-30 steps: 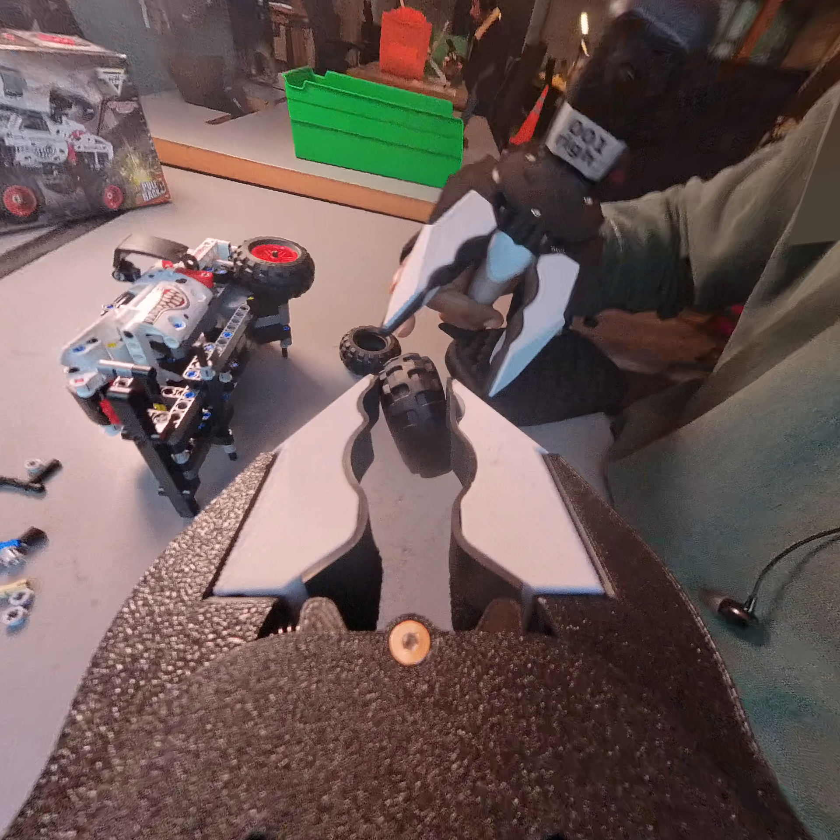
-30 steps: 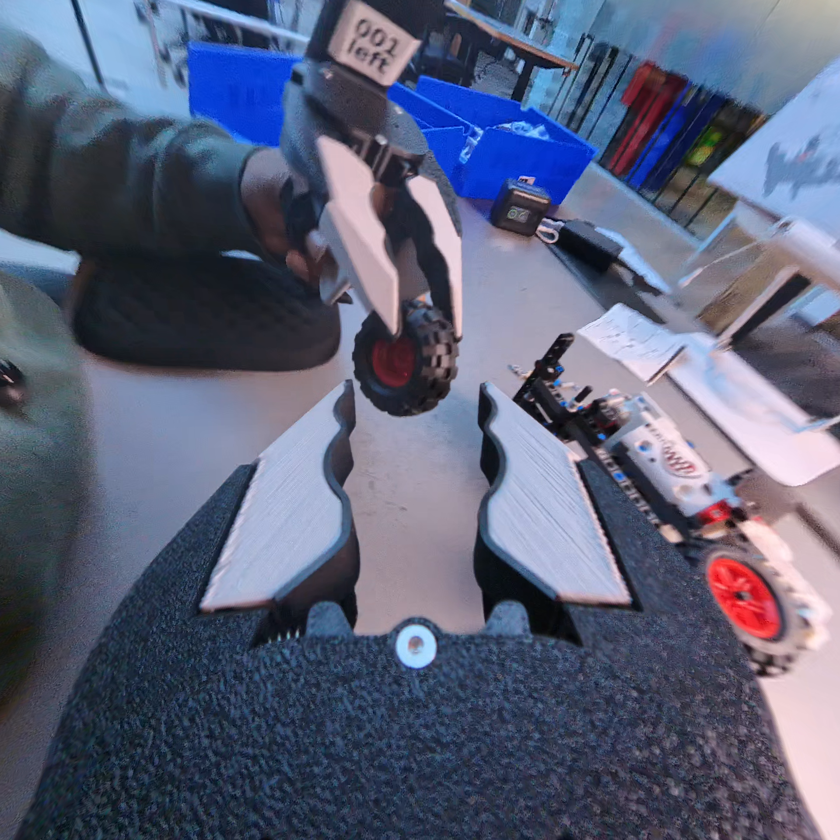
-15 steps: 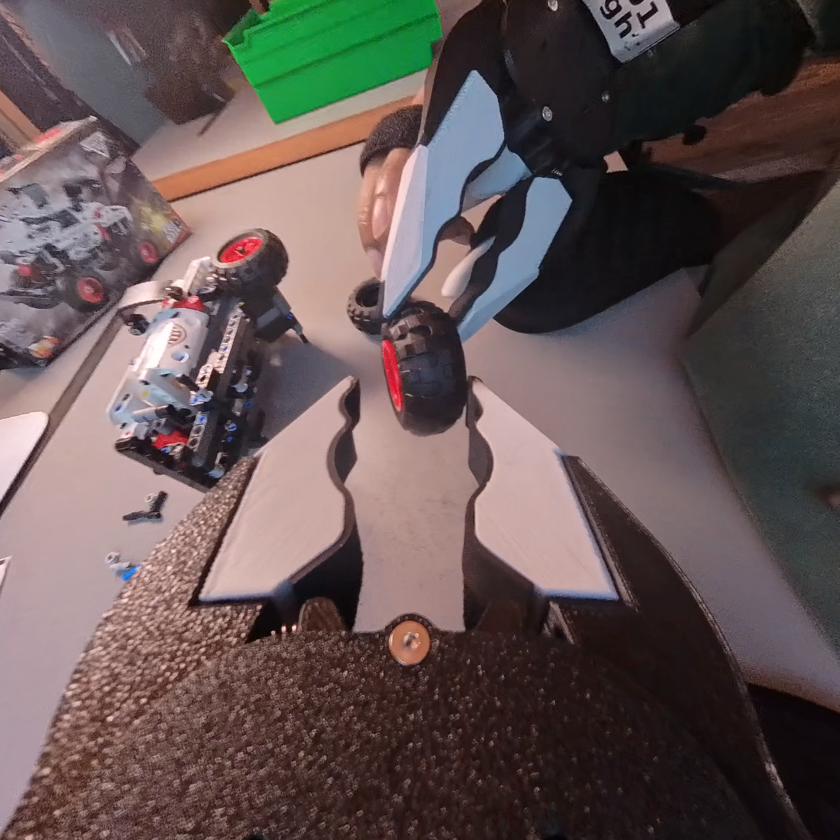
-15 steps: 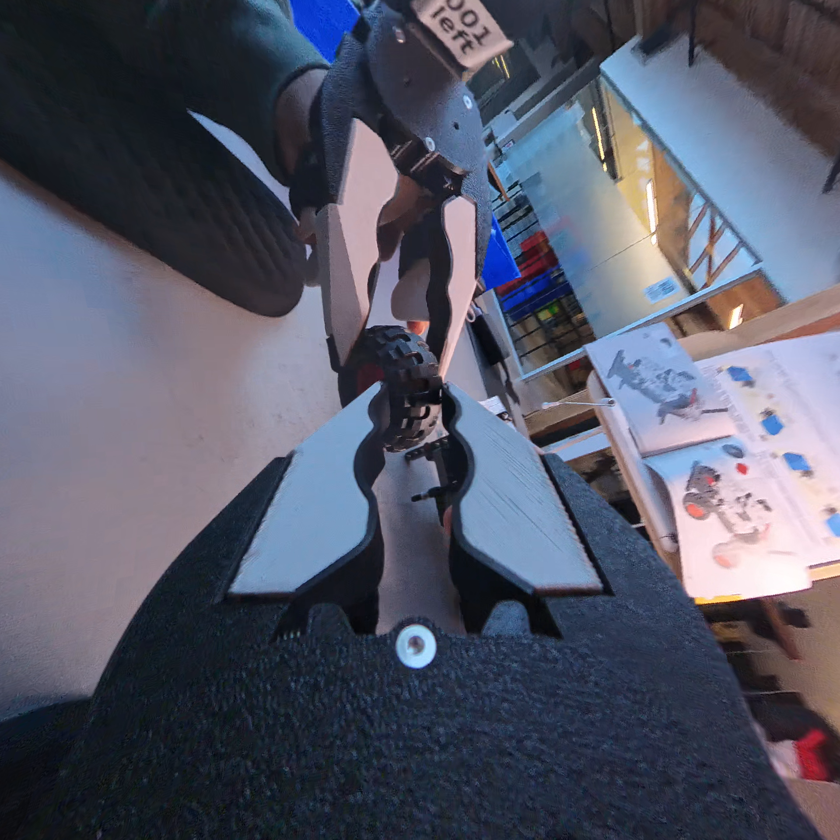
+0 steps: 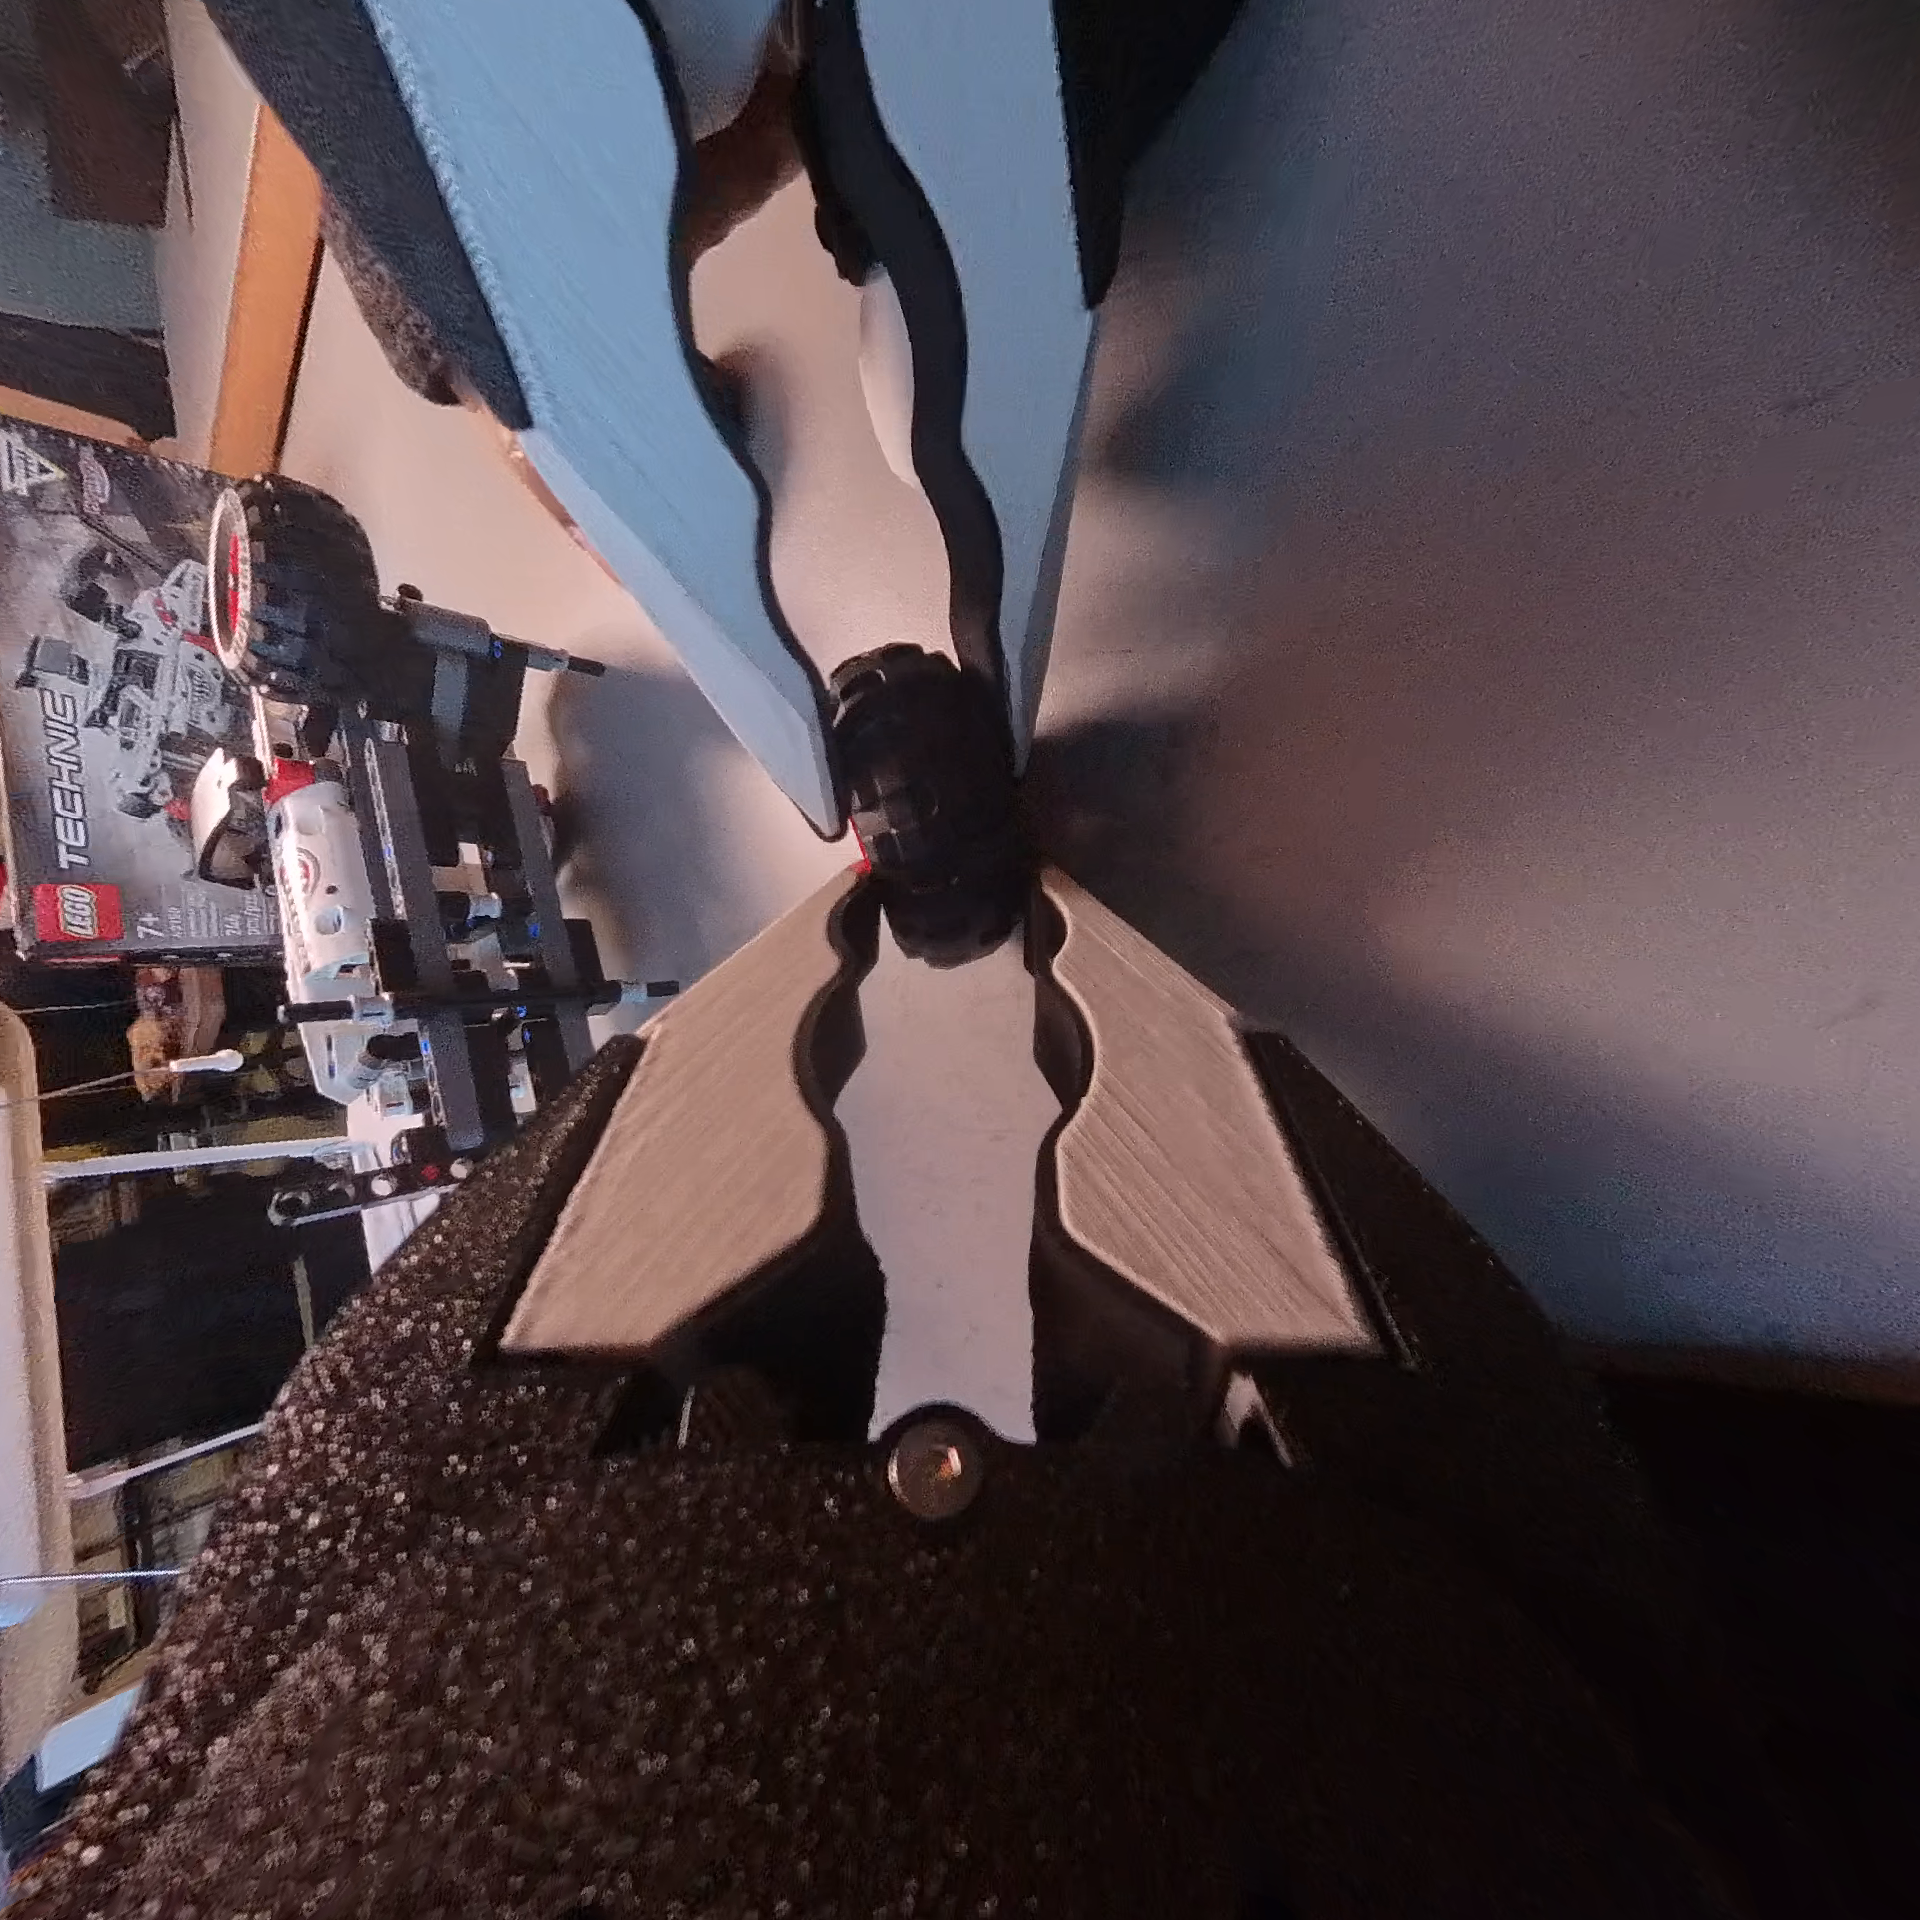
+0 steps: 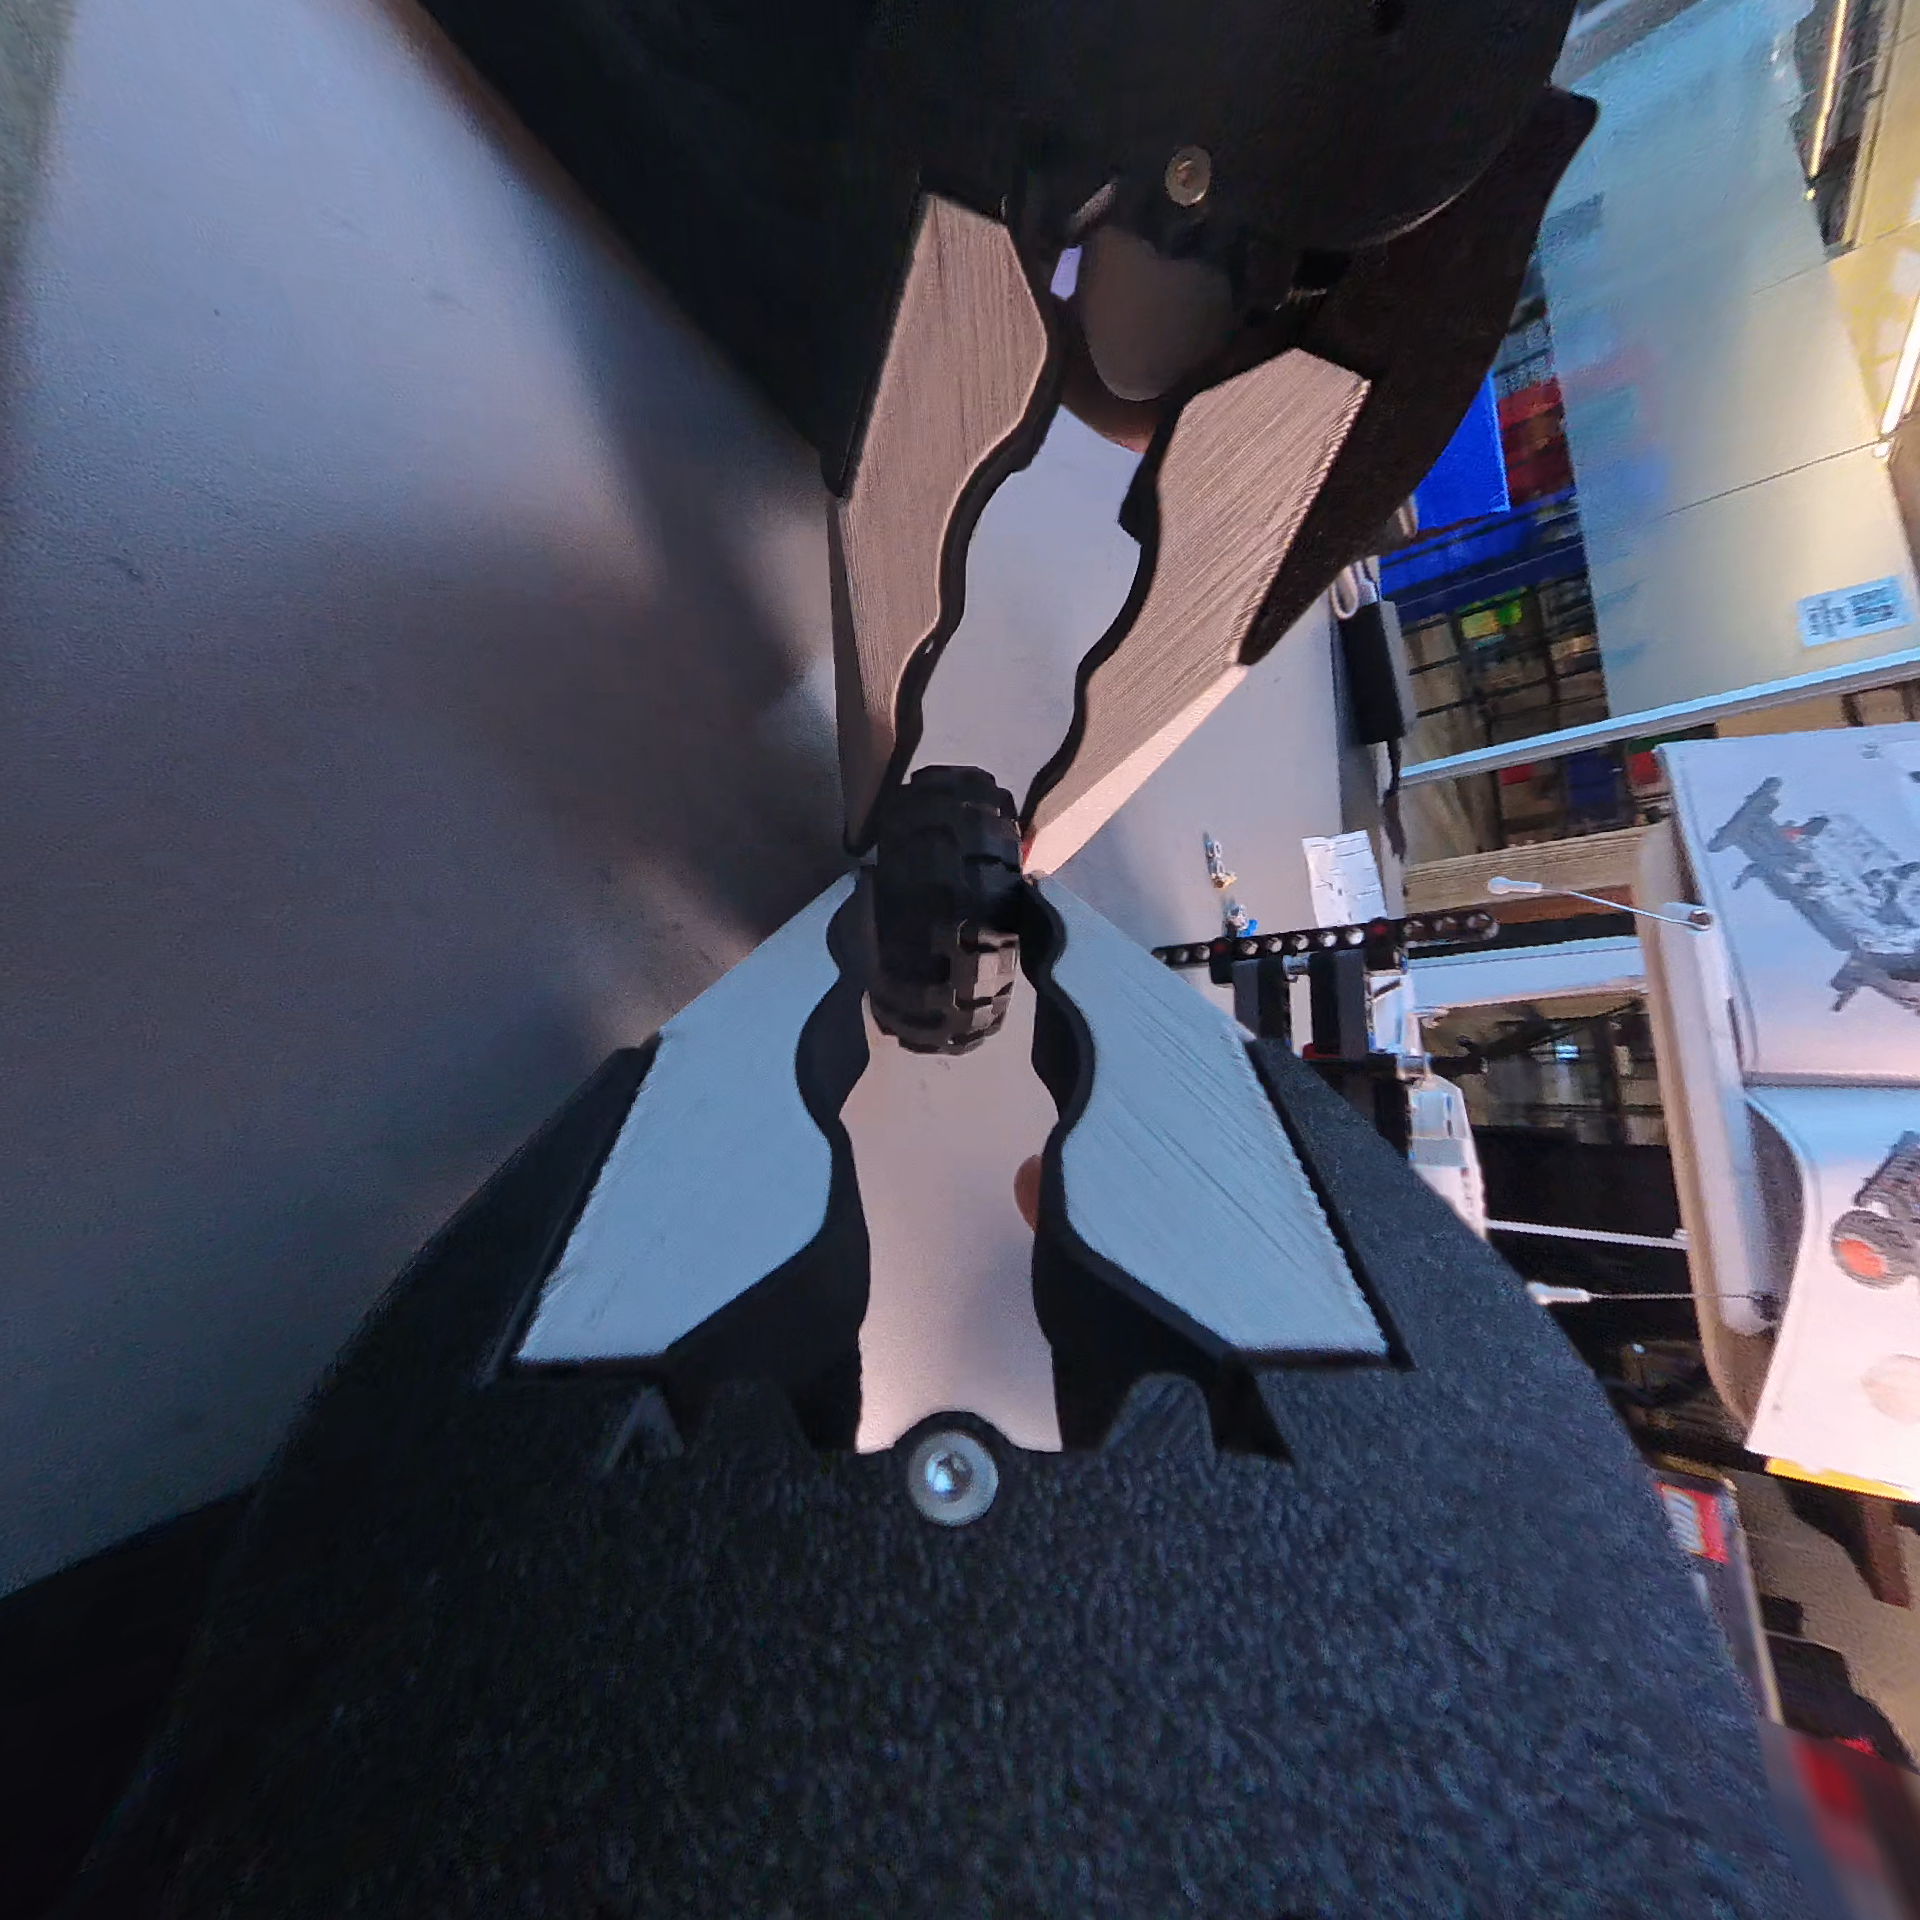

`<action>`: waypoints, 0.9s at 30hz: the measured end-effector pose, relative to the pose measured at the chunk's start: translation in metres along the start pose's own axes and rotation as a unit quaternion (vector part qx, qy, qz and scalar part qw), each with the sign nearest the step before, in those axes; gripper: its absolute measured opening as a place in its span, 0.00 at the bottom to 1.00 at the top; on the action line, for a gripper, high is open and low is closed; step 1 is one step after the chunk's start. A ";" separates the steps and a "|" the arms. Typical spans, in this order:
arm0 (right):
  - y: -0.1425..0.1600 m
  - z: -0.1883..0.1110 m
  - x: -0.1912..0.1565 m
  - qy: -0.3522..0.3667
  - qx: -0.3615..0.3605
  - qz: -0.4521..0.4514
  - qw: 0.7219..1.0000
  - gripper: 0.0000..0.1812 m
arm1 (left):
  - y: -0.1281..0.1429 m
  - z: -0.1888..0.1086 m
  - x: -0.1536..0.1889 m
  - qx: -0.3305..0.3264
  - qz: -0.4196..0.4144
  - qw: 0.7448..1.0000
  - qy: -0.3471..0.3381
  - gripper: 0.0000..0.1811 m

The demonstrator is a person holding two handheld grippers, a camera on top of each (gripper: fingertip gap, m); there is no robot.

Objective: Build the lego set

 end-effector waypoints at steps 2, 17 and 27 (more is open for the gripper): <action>-0.001 -0.001 0.002 -0.022 0.001 0.018 1.000 0.14 | 0.000 0.000 0.001 -0.002 0.007 1.000 0.009 0.14; -0.012 -0.005 -0.009 -0.124 0.043 0.086 0.988 0.10 | -0.001 -0.010 -0.002 0.064 -0.102 0.975 0.187 0.14; -0.020 -0.016 -0.021 -0.058 -0.013 -0.014 0.998 0.12 | -0.007 -0.009 -0.004 0.028 -0.107 0.976 0.189 0.13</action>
Point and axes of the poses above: each gripper's, where its closed fingertips meet, z out along the fingers, y out of its underside, x = y × z across the jaws, the point moved 9 cm from there along -z, back along the fingers, and after that the axes turned 8 degrees about -z, right-handed, at the moved point
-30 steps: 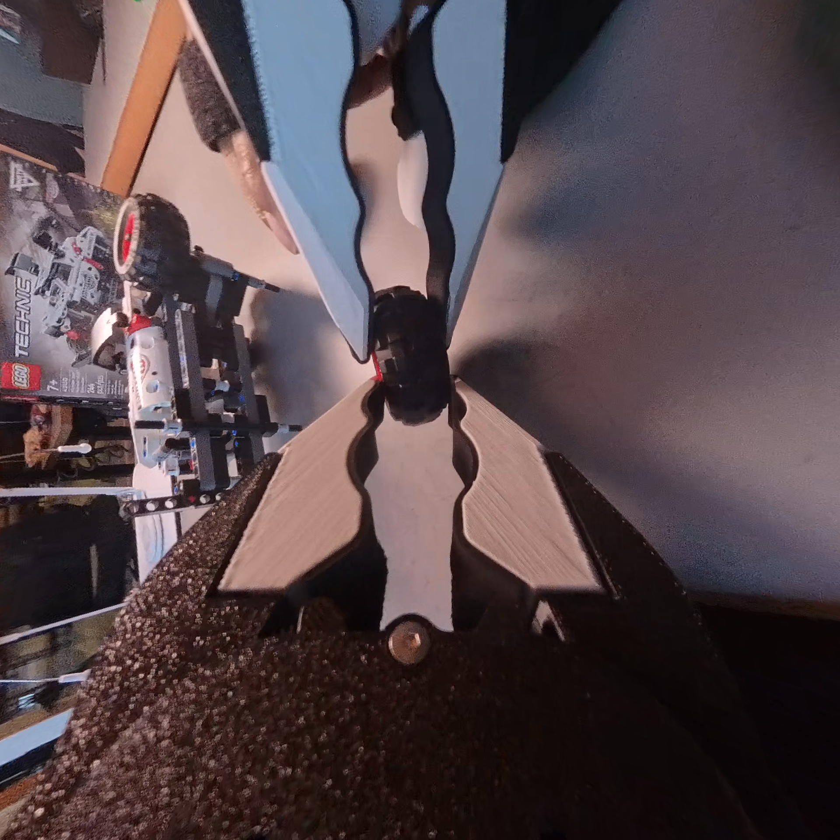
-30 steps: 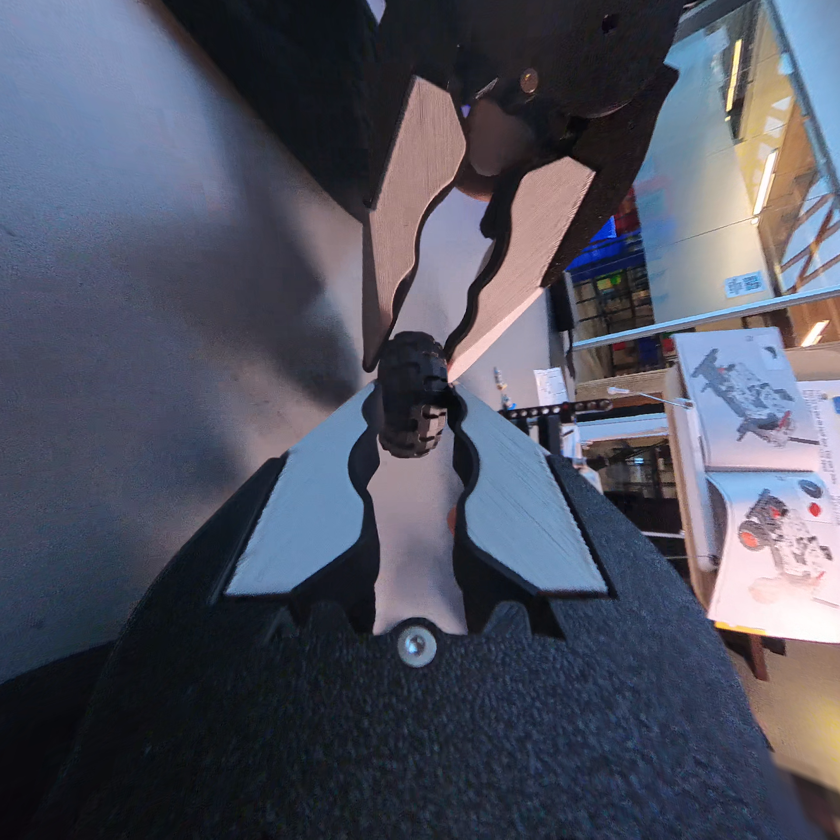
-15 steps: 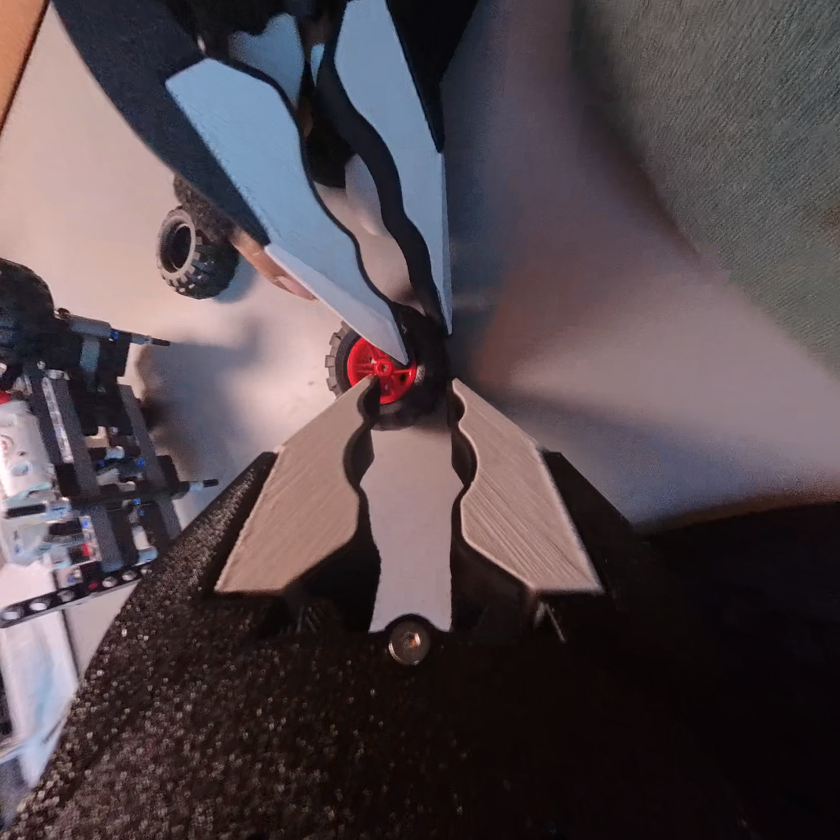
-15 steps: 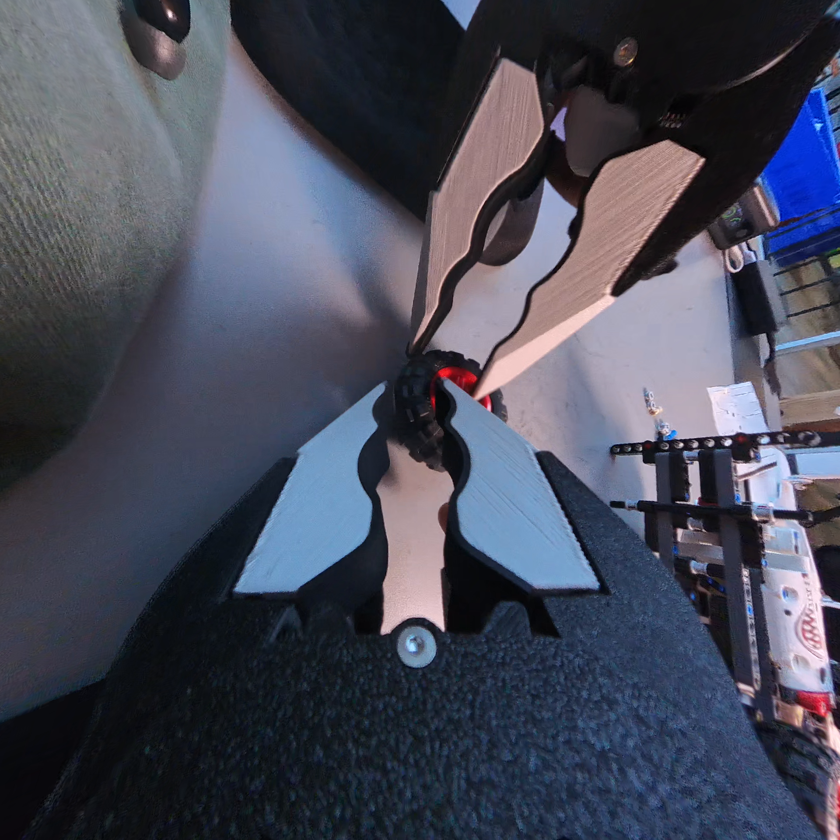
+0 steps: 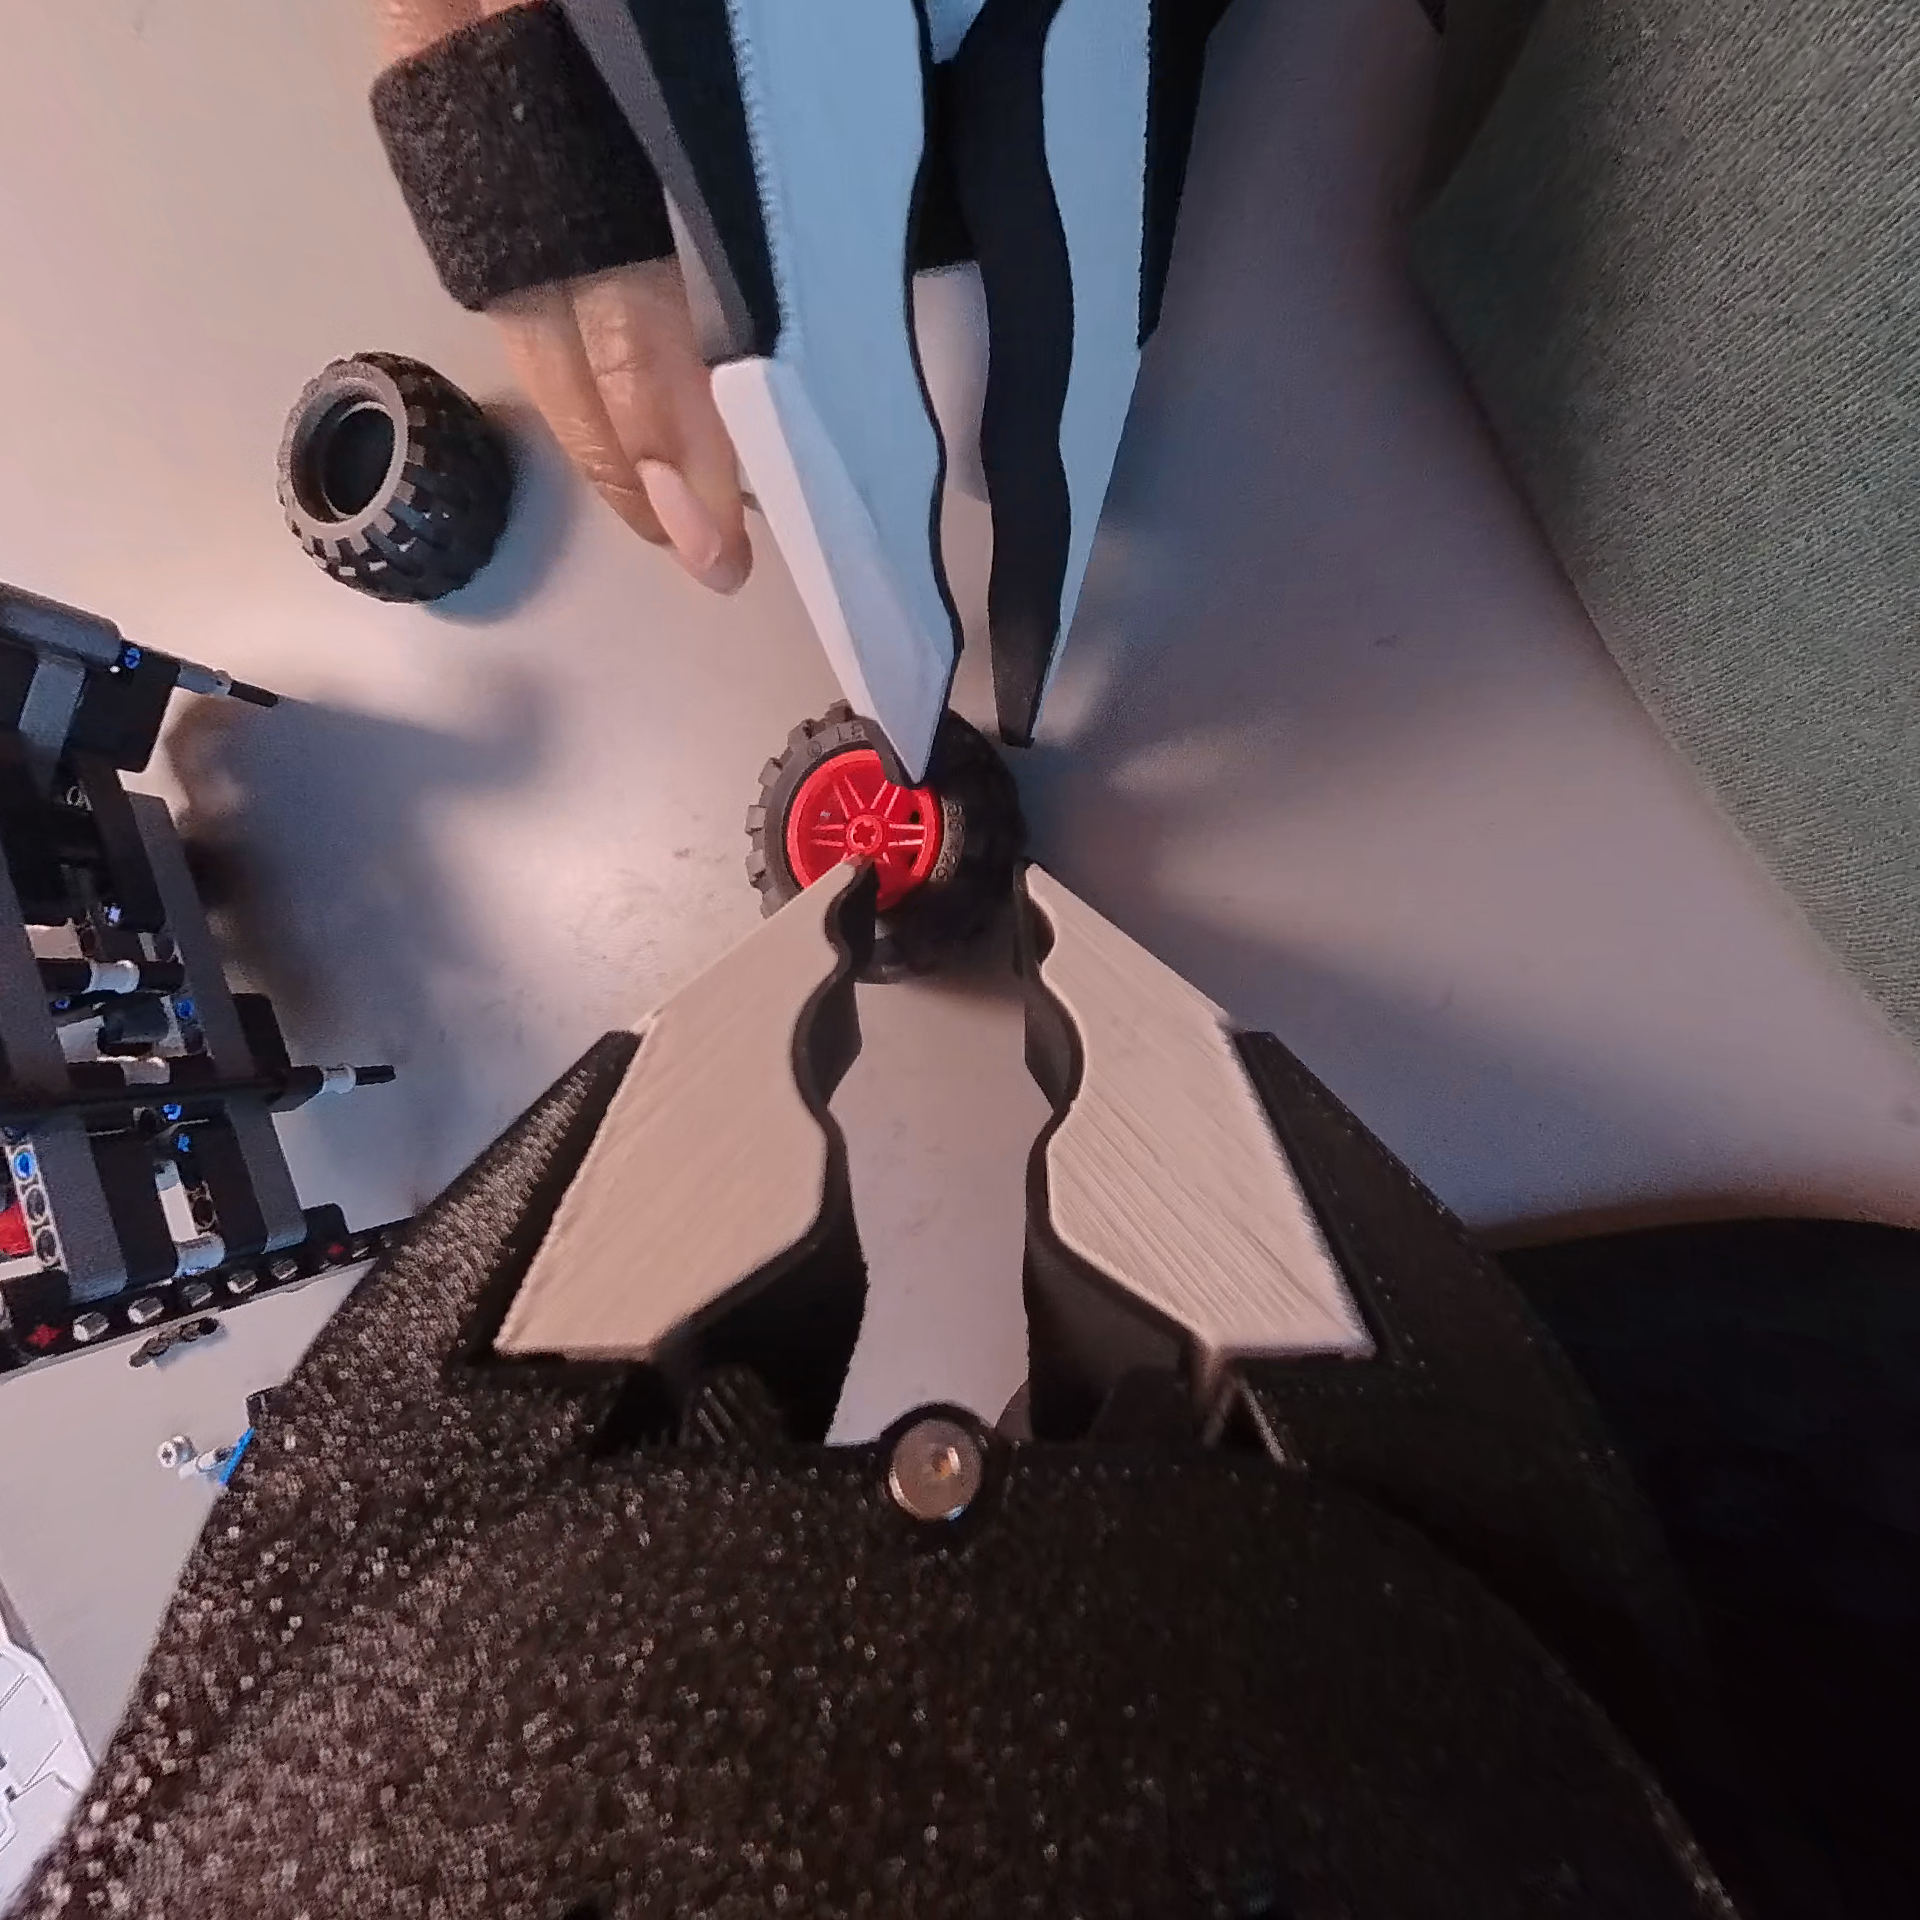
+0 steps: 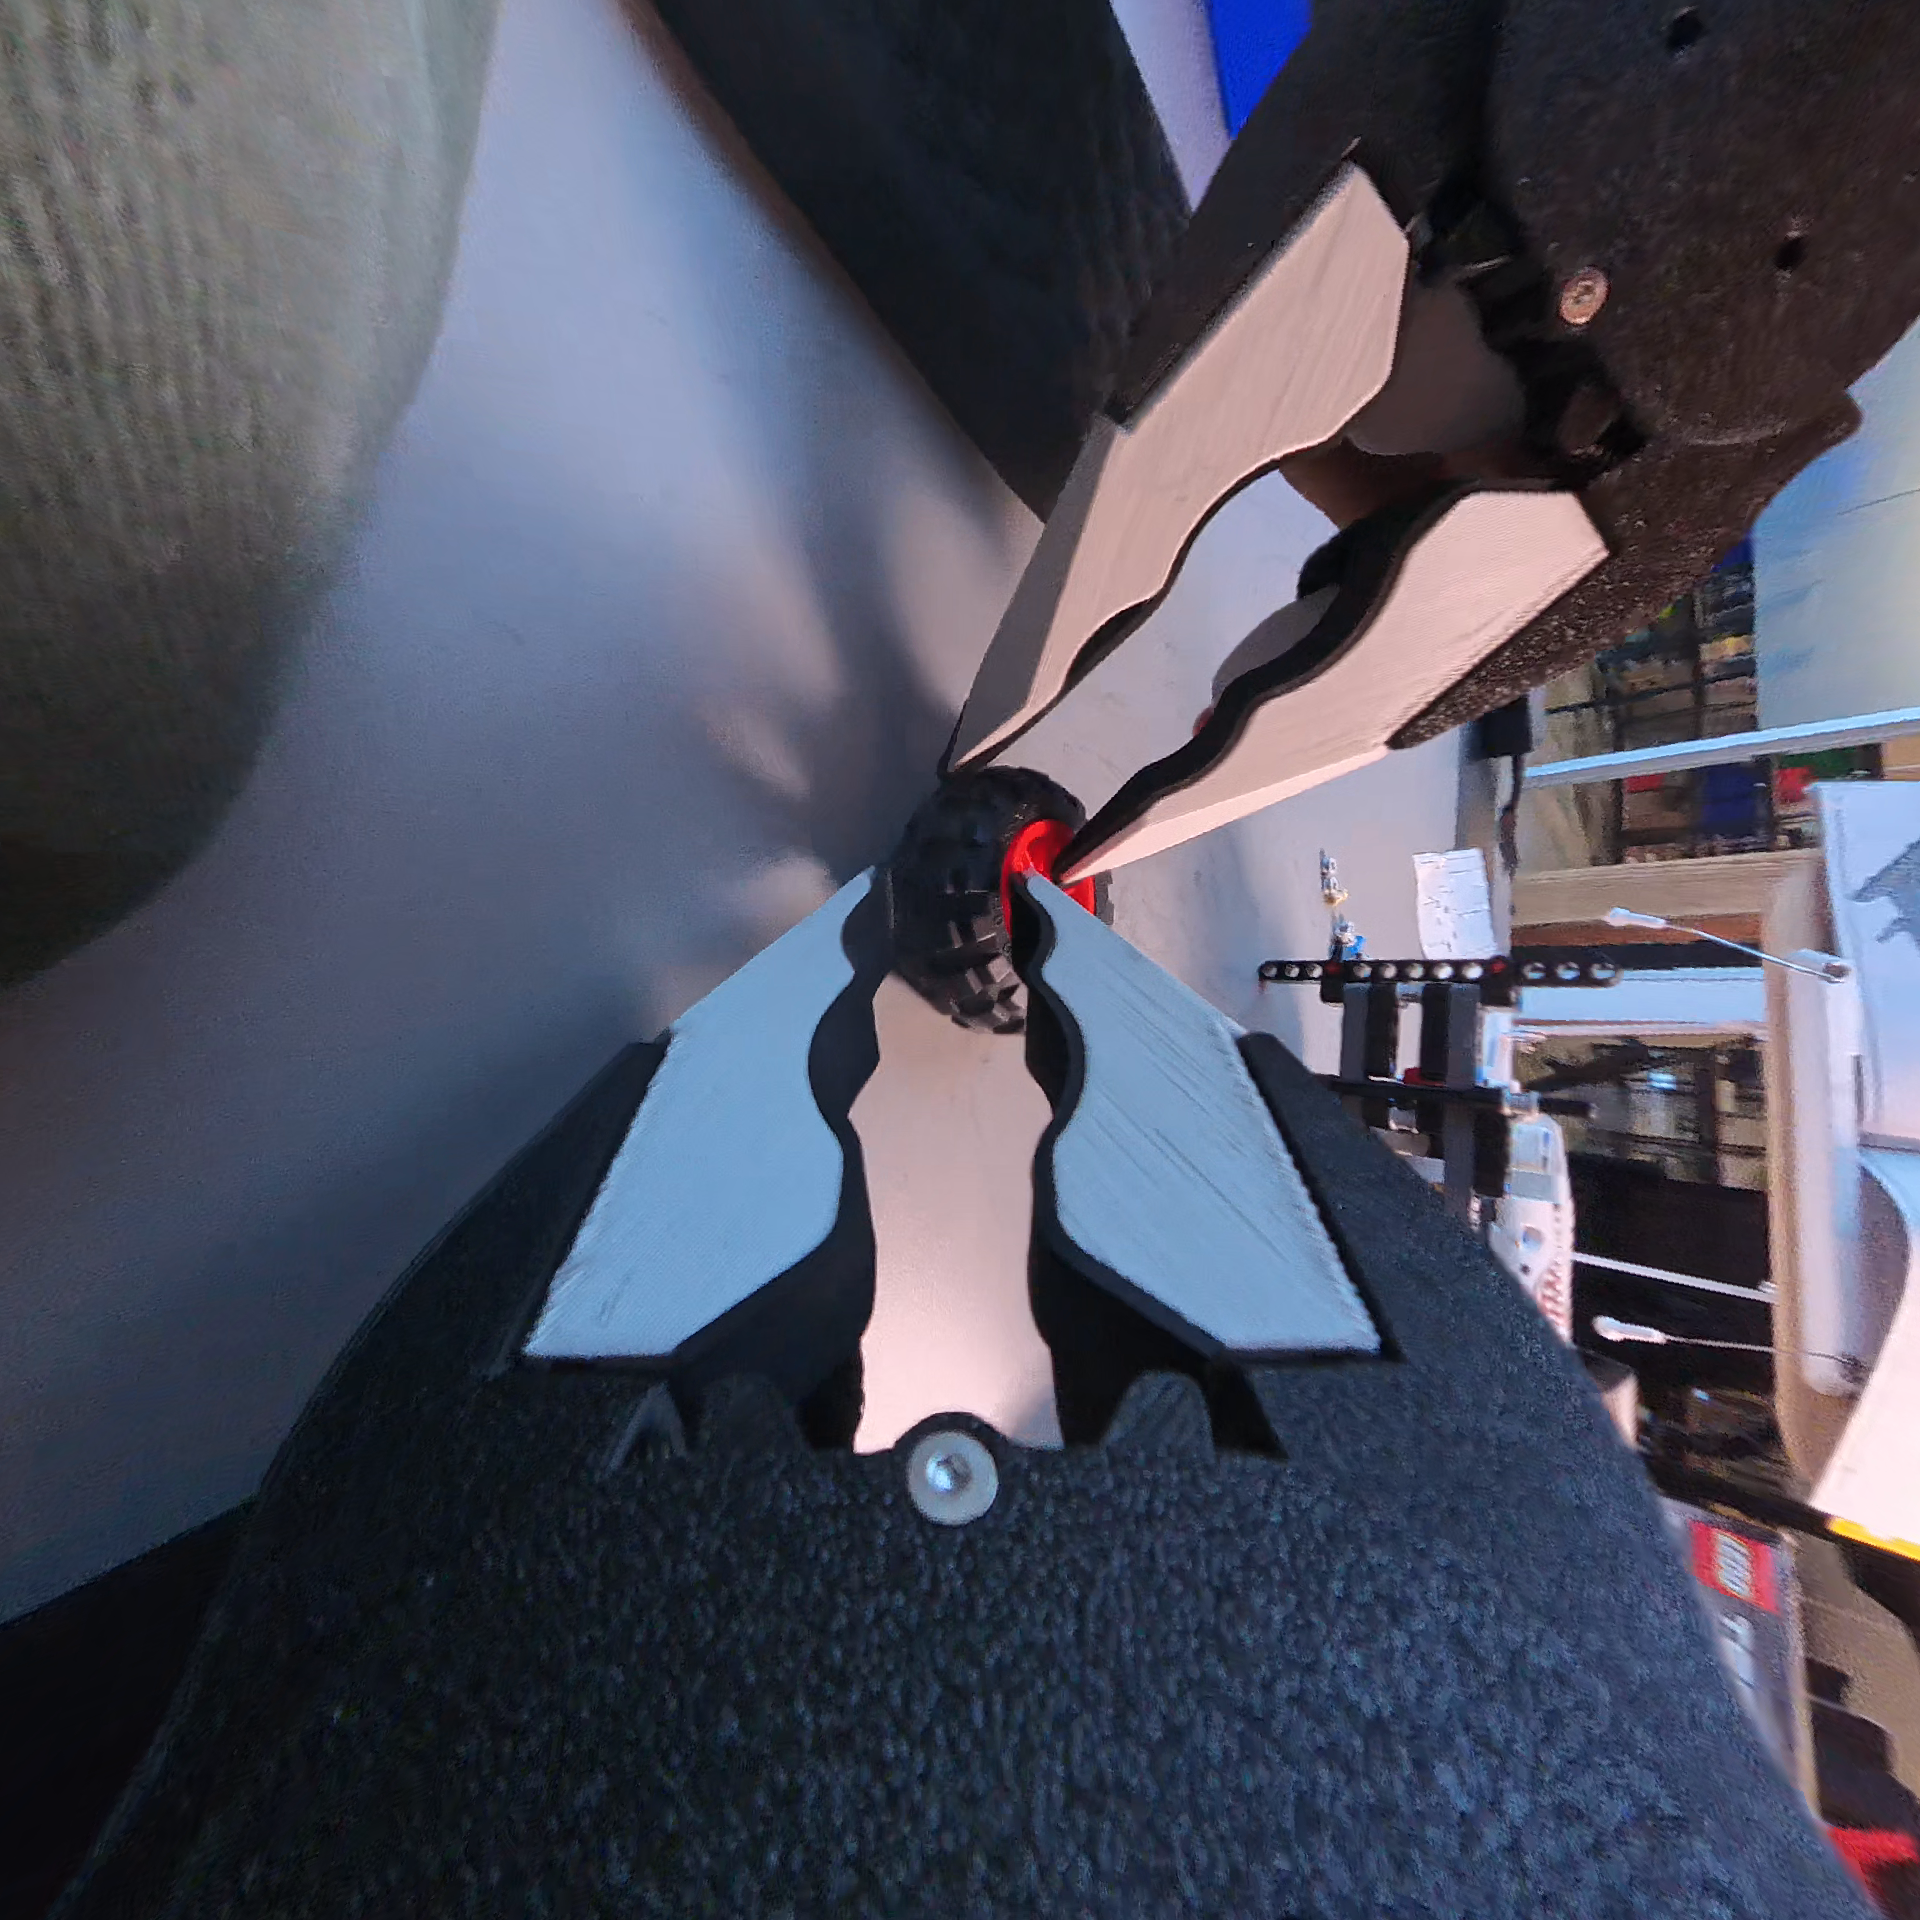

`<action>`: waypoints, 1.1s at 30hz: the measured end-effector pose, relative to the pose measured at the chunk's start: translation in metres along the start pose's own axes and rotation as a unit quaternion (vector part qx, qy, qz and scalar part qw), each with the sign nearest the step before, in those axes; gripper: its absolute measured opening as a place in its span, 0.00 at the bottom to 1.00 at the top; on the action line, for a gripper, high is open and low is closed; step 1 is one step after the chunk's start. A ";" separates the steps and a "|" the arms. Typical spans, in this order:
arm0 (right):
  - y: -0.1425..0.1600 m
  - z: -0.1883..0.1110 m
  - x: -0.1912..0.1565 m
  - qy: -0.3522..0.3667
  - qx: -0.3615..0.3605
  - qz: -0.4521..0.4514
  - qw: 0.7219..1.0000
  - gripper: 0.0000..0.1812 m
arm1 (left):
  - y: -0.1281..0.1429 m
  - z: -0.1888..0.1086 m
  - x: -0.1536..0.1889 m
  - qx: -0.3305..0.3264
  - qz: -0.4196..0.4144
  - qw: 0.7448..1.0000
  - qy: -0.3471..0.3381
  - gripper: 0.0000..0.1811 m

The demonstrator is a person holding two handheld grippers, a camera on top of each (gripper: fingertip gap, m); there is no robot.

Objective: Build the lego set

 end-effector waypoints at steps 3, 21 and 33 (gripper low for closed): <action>-0.004 0.002 -0.005 0.025 -0.025 -0.032 0.999 0.13 | -0.001 0.000 0.000 -0.006 0.001 1.000 0.002 0.13; -0.009 0.011 0.023 -0.135 -0.072 0.143 0.978 0.11 | -0.009 0.005 0.007 -0.066 0.041 0.997 -0.026 0.13; -0.003 0.021 0.045 -0.262 -0.041 0.205 0.942 0.06 | 0.003 0.004 0.001 0.014 0.006 1.000 0.015 0.12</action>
Point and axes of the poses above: each gripper's, where its closed fingertips meet, z out along the fingers, y out of its underside, x = y × z across the jaws, the point moved 9 cm from there along -z, back along the fingers, and after that the axes turned 8 degrees about -z, right-handed, at the moved point
